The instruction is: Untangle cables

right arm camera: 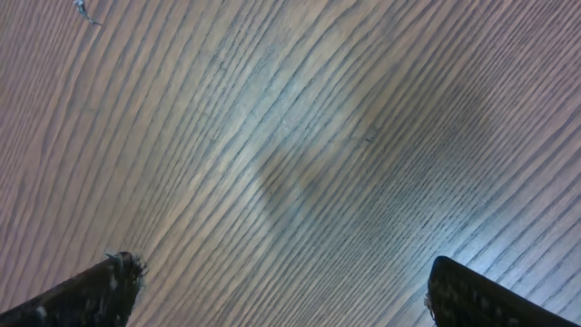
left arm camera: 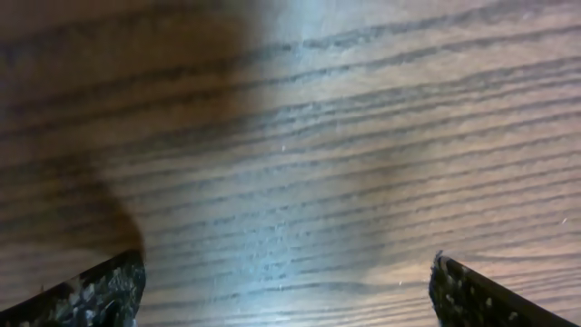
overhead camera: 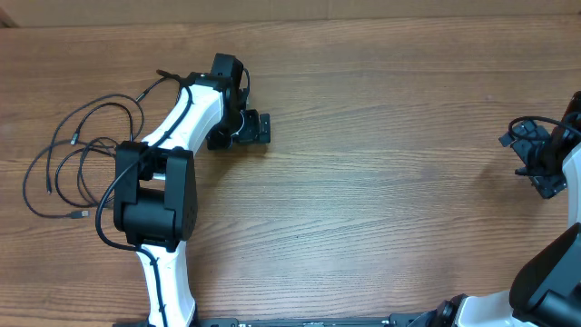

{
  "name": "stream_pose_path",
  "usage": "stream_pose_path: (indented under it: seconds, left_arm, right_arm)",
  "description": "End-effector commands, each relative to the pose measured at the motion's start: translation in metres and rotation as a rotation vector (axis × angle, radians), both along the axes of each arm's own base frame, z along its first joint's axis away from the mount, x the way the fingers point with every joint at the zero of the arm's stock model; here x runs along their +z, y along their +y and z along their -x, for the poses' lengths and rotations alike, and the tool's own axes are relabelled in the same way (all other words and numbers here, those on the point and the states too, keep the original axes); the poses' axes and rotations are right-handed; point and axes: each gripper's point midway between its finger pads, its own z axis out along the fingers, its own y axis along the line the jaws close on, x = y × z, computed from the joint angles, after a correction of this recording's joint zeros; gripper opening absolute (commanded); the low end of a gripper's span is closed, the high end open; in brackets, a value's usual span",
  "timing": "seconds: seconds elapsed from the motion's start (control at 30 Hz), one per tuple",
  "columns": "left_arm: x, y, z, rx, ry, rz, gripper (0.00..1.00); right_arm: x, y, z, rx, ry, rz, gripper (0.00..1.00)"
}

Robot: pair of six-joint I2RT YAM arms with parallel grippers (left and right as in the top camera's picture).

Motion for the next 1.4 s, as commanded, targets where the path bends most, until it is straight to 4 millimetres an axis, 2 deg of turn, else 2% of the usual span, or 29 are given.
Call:
stream_pose_path:
  seconds: [0.0,0.33,0.7,1.37]
  left_arm:
    - [-0.010,-0.001,0.004,-0.014,0.015,-0.013,0.99]
    - [-0.010,-0.001,0.004,-0.014,0.015,-0.013,0.99]
    - [-0.010,-0.001,0.004,-0.014,0.015,-0.013,1.00]
    - [-0.010,-0.001,0.004,-0.013,0.015,-0.013,1.00]
  right_arm:
    - [0.002,-0.002,0.000,-0.003,-0.003,0.010,1.00]
    - [0.003,-0.002,0.001,-0.003,-0.006,0.012,1.00]
    - [0.036,-0.001,0.001,-0.003,-0.089,0.059,1.00]
    - [0.036,-0.001,0.001,-0.002,-0.090,0.059,1.00]
